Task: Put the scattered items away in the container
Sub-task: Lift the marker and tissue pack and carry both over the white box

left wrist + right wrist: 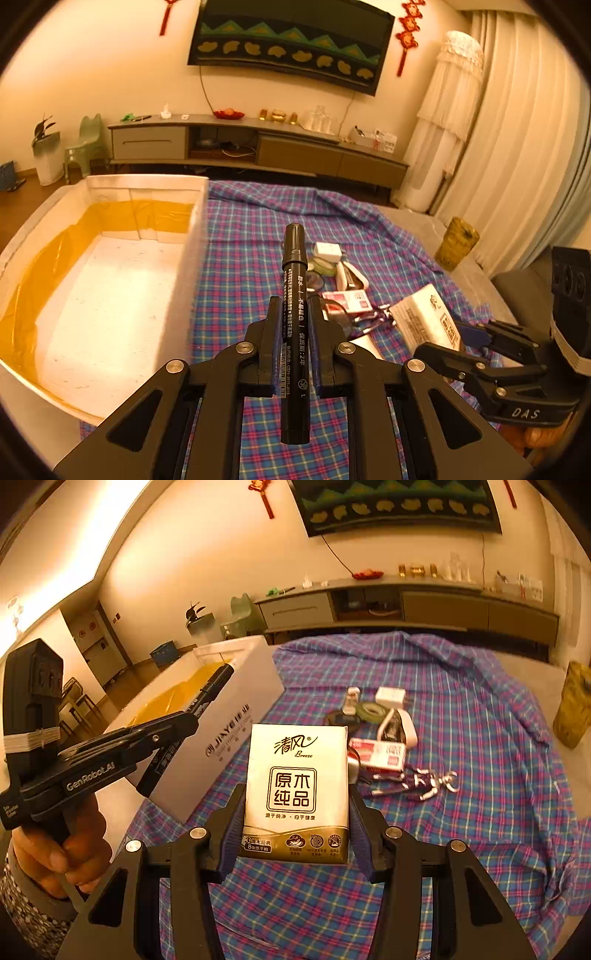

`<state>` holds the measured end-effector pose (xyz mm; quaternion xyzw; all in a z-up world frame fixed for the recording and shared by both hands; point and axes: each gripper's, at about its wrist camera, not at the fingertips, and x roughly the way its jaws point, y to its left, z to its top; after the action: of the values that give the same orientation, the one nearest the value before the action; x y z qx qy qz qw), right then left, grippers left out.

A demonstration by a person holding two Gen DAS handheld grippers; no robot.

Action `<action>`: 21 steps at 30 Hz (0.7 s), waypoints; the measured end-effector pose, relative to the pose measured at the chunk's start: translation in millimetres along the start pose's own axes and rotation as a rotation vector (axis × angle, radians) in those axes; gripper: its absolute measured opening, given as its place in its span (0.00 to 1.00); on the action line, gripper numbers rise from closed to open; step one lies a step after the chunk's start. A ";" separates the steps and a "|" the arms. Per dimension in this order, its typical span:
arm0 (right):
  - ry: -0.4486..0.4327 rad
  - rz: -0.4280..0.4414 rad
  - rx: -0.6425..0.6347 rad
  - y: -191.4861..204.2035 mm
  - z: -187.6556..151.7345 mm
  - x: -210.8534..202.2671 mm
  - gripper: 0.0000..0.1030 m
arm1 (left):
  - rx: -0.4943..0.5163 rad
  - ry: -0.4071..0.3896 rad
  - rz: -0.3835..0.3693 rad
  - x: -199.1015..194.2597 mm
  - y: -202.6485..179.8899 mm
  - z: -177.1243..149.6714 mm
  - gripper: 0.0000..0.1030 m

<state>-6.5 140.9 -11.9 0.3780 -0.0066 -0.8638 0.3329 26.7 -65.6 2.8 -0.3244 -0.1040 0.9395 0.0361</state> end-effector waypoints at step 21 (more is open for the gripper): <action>-0.010 0.083 -0.145 124.0 49.7 24.6 0.51 | -0.164 -0.108 -0.028 -52.0 82.6 39.1 0.13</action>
<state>19.4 18.2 40.2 0.3479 0.0384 -0.8495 0.3947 43.4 -160.0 46.0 -0.2738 -0.1871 0.9433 0.0170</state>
